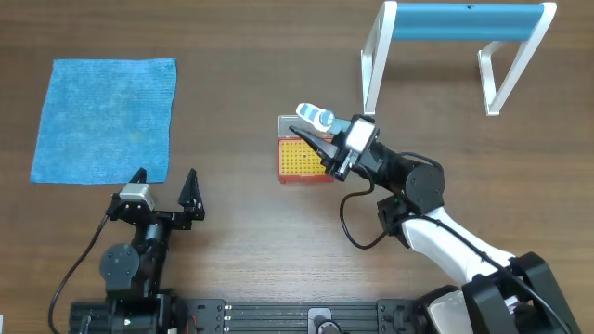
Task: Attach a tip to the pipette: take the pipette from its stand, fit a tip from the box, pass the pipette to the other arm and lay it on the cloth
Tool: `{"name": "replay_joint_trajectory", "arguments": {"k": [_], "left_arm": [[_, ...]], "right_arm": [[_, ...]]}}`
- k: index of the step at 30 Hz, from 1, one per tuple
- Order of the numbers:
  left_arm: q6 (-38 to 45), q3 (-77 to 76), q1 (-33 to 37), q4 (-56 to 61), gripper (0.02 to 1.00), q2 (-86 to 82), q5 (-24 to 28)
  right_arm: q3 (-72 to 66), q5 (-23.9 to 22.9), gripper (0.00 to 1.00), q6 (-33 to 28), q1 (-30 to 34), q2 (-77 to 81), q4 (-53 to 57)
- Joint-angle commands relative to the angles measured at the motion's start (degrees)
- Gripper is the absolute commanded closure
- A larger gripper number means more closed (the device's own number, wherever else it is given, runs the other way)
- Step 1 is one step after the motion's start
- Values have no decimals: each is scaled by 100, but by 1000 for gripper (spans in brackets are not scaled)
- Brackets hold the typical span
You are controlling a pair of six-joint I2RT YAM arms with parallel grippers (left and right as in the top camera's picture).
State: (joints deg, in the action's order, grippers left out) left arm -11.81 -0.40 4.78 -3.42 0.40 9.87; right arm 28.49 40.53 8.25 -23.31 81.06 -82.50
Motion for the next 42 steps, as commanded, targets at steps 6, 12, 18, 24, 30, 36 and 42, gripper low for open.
{"name": "replay_joint_trajectory", "arguments": {"k": [6, 12, 18, 24, 30, 36, 42], "left_arm": [[50, 9, -7, -44, 23, -22, -66], [50, 9, -9, -44, 23, -22, -66], [50, 9, -7, -44, 23, -22, -66], [-181, 9, 7, 96, 23, -22, 72], [-4030, 9, 2, 133, 25, 0, 1749], [-5829, 7, 4, 1561, 20, 0, 2319], [-5849, -903, 7, 1067, 20, 278, 3377]], "right_arm": [[24, 260, 930, 1010, -90, -101, 11], [24, 212, 928, 1816, -90, -101, 588], [24, 105, 930, 2179, -87, -101, 1019], [24, -166, 930, 2328, -87, -101, 1005], [24, -1473, 928, 2671, -90, -101, 1005], [24, -1589, 928, 3202, -90, -101, 1001], [24, -1213, 928, 3829, -90, -101, 758]]}}
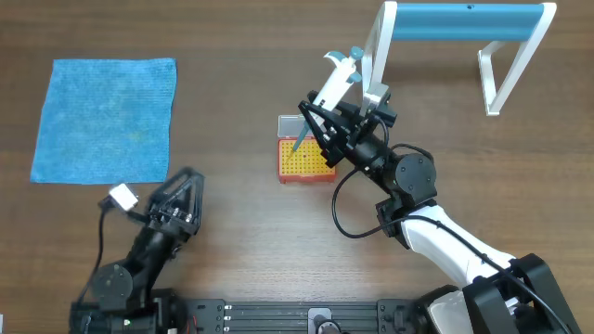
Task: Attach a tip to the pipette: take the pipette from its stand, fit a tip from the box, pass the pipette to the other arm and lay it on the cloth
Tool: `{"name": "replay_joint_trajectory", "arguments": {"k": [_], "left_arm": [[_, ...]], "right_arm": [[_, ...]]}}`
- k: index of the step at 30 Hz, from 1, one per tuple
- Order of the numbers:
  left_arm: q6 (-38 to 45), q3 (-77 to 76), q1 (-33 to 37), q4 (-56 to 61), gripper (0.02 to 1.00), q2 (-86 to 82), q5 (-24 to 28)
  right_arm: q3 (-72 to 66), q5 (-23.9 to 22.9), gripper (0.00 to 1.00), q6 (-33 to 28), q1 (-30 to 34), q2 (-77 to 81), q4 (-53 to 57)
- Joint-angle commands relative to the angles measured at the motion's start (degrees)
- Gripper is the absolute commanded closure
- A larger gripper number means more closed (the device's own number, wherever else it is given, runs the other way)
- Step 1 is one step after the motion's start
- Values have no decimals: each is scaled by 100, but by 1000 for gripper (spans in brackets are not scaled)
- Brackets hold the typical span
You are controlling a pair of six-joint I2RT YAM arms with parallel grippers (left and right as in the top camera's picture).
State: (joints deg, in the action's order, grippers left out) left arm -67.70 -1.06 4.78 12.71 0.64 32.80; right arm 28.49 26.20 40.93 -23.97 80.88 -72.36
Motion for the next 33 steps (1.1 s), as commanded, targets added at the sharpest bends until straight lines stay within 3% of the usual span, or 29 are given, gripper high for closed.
{"name": "replay_joint_trajectory", "arguments": {"k": [1, 5, 10, 14, 18, 24, 29, 32, 33], "left_arm": [[20, -1198, 7, -855, 20, 476, 1241], [935, -2723, 7, -1523, 20, 1875, 2140], [1794, -4345, 7, -1718, 20, 3790, 3842], [2500, -5180, -4, -1722, 20, 5060, 4830], [2868, -5241, -234, -1539, 20, 5779, 5042], [2938, -5241, -1532, -767, 42, 7235, 5018], [2900, -5241, -1878, -369, 62, 7934, 4953], [2900, -5241, -1989, -339, 220, 8000, 4760], [2898, -5241, -2011, -321, 511, 7997, 4756]], "right_arm": [[24, 396, 930, 564, -24, -83, -345], [24, 1360, 930, 951, -24, -83, -450], [24, 2492, 930, 1272, -24, -83, -437], [24, 3263, 930, 2094, -26, -81, -129], [24, 3475, 928, 2496, -142, -79, -94], [24, 3449, 930, 2623, -428, -79, -96], [24, 3449, 930, 2702, -490, -79, -98], [24, 3447, 930, 2702, -490, -79, -96], [24, 3445, 928, 2702, -490, -79, -96]]}}
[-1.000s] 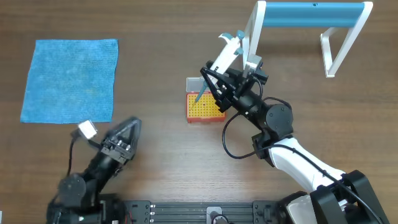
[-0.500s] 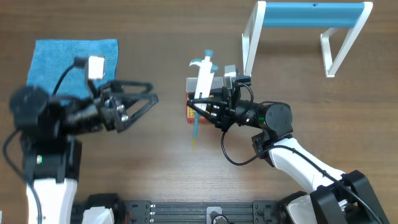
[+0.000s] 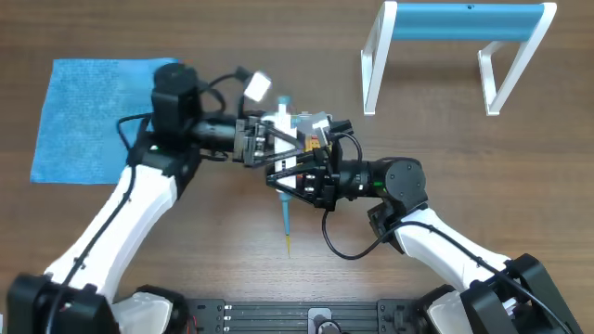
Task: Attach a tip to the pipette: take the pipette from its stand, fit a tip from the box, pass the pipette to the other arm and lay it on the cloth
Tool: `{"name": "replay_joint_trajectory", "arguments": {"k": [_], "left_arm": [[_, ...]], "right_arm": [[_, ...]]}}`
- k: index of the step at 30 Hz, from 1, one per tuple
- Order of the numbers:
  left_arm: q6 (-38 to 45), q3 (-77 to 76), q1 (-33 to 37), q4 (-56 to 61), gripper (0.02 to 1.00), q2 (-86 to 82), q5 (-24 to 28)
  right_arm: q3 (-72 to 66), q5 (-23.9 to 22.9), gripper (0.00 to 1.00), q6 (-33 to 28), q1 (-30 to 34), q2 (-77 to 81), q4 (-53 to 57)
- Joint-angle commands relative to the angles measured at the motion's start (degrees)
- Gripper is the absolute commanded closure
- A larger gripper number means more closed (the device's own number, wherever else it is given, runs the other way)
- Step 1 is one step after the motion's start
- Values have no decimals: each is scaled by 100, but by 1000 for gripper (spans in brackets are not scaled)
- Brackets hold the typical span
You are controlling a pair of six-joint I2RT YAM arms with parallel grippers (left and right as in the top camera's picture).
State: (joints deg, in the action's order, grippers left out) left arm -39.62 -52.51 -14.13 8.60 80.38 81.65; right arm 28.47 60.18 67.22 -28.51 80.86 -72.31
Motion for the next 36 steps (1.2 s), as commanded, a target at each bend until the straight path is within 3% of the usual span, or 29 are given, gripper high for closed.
{"name": "replay_joint_trajectory", "arguments": {"k": [1, 3, 4, 14, 15, 16, 21, 24, 29, 30, 32, 36], "left_arm": [[66, -96, -138, 140, 779, 24, -129], [-48, -98, -138, 190, 969, 24, -142], [-114, -98, -138, 247, 991, 24, -140], [-730, -98, 24, 1012, 991, 24, -144], [-728, -98, 76, 1014, 989, 24, -144], [-728, -98, 120, 1016, 989, 24, -144], [-708, -98, 337, 1014, 989, 24, -146], [-643, -98, 608, 1012, 989, 24, -149], [-437, -96, 1274, 787, 989, 26, -251], [-304, -96, 1423, 544, 989, 26, -407], [411, -96, 1794, -584, 989, 24, -1325], [1189, -98, 1976, -2396, 989, 22, -3703]], "right_arm": [[26, 48, 930, 72, -35, -76, -101], [26, 46, 930, 72, -35, -76, -101], [26, 44, 930, 72, -35, -76, -101], [26, 31, 928, 70, -33, -76, -98], [26, 35, 862, 70, -33, -76, -98], [26, 37, 9, 70, -33, -76, -101], [26, 61, 1, 70, -35, -76, -101], [26, 326, 1, 72, 2, -76, -98], [26, 439, 3, 68, 507, -76, -94], [26, 439, 3, 70, 693, -76, -96], [26, 439, 1, 70, 1075, -76, -96], [26, 437, 3, 72, 1325, -76, -96]]}}
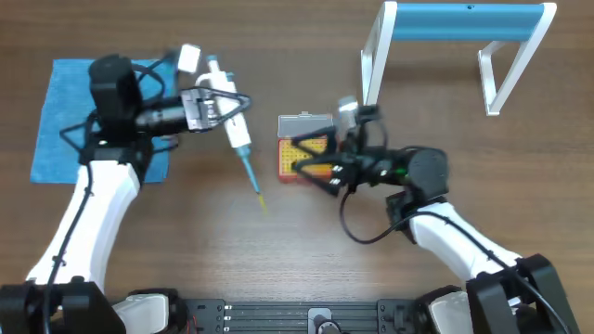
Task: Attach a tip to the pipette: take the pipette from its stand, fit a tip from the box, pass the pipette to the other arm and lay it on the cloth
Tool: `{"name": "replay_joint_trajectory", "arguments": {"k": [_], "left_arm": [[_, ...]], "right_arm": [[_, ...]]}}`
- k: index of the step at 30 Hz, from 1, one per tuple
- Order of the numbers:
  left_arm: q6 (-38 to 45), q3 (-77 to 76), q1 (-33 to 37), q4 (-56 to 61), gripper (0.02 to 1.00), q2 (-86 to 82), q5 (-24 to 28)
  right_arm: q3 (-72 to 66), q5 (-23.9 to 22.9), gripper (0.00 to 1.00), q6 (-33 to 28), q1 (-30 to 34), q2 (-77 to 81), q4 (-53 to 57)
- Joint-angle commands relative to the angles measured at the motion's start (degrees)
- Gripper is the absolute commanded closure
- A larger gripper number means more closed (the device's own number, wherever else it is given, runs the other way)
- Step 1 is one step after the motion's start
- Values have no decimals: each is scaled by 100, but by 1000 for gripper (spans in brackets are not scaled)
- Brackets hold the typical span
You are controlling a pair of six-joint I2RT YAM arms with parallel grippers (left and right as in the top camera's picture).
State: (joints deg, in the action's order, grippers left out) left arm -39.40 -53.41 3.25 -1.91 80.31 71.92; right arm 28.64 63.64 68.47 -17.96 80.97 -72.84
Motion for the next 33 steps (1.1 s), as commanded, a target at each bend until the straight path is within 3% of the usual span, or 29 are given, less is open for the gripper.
{"name": "replay_joint_trajectory", "arguments": {"k": [1, 6, 9, 12, 15, 19, 22, 28, 33], "left_arm": [[1309, -15, 236, -1770, 989, 24, -3353], [2017, -627, 442, -3300, 989, 9, -4371], [2717, -1825, 835, -5084, 989, 11, -5886], [3526, -2983, 1228, -6011, 989, 131, -6467], [4096, -4277, 1692, -6935, 989, 597, -6769], [4570, -5735, 2052, -7945, 989, 1729, -7180], [4575, -6389, 2100, -8065, 989, 2658, -7189], [5084, -6999, 1910, -8207, 991, 4367, -7941], [5342, -6999, 1799, -7761, 989, 5233, -8456]], "right_arm": [[9, 92, 3, -50, 267, -87, -44], [9, -55, 3, 118, 267, -87, 260], [9, -129, 3, 116, 267, -87, 387], [9, -131, 3, 72, 267, -83, 387], [9, -210, 3, -304, 267, -81, 387], [9, -710, 1, -721, 267, -81, 632], [9, -966, 3, -949, 267, -81, 1169], [9, -1082, 3, -957, 197, -81, 1410], [9, -1676, 3, -973, 195, -81, 1410]]}}
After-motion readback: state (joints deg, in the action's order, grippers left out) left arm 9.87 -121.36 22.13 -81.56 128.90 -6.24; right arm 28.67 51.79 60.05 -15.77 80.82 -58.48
